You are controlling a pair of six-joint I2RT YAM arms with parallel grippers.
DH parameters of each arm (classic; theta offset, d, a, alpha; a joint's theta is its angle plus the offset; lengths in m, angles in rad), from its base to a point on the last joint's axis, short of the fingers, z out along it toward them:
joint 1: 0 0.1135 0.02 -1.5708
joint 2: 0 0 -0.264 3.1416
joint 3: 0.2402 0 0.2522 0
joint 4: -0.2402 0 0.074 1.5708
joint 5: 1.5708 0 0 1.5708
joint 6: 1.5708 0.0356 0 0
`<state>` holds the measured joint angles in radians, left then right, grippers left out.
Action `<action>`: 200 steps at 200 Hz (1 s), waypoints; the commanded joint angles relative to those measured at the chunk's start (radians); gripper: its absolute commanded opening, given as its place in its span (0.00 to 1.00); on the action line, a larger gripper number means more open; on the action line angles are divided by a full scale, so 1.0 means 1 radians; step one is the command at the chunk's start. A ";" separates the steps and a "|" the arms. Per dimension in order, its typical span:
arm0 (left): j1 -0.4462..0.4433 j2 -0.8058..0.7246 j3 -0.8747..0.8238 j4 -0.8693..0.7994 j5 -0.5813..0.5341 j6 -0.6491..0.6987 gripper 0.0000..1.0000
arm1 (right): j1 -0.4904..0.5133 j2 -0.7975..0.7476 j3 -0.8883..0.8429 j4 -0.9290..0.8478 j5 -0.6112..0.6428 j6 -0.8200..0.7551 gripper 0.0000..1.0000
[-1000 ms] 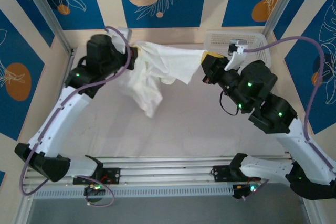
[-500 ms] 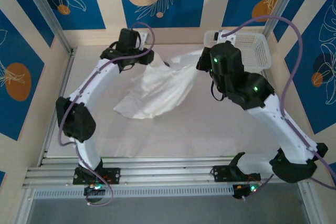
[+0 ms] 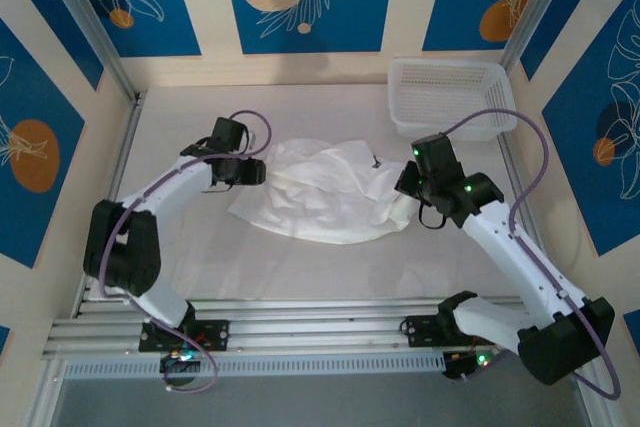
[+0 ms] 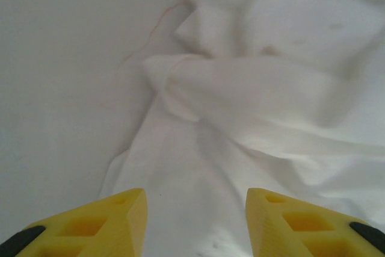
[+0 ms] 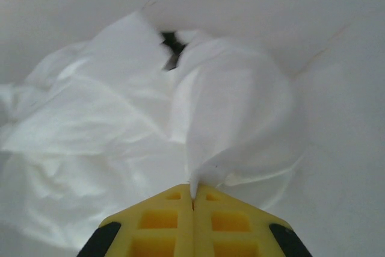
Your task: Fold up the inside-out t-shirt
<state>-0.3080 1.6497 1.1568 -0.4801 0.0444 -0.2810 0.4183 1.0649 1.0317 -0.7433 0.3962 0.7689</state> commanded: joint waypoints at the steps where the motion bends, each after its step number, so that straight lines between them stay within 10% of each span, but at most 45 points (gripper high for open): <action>1: 0.052 0.090 0.035 0.030 0.026 -0.016 0.47 | -0.006 -0.024 -0.034 0.099 -0.182 0.025 0.00; 72: 0.072 0.241 0.078 0.000 0.141 0.028 0.45 | -0.008 -0.039 -0.054 0.099 -0.212 0.057 0.00; 112: 0.071 0.231 0.086 -0.012 0.118 0.034 0.11 | -0.009 -0.039 -0.040 0.091 -0.214 0.065 0.00; 200: 0.095 -0.211 0.208 -0.146 0.043 0.061 0.00 | -0.052 -0.117 0.222 0.112 0.000 0.050 0.00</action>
<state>-0.2348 1.5925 1.2705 -0.5579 0.1398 -0.2516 0.3927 1.0004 1.1408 -0.6704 0.2943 0.8433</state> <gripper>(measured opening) 0.051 0.055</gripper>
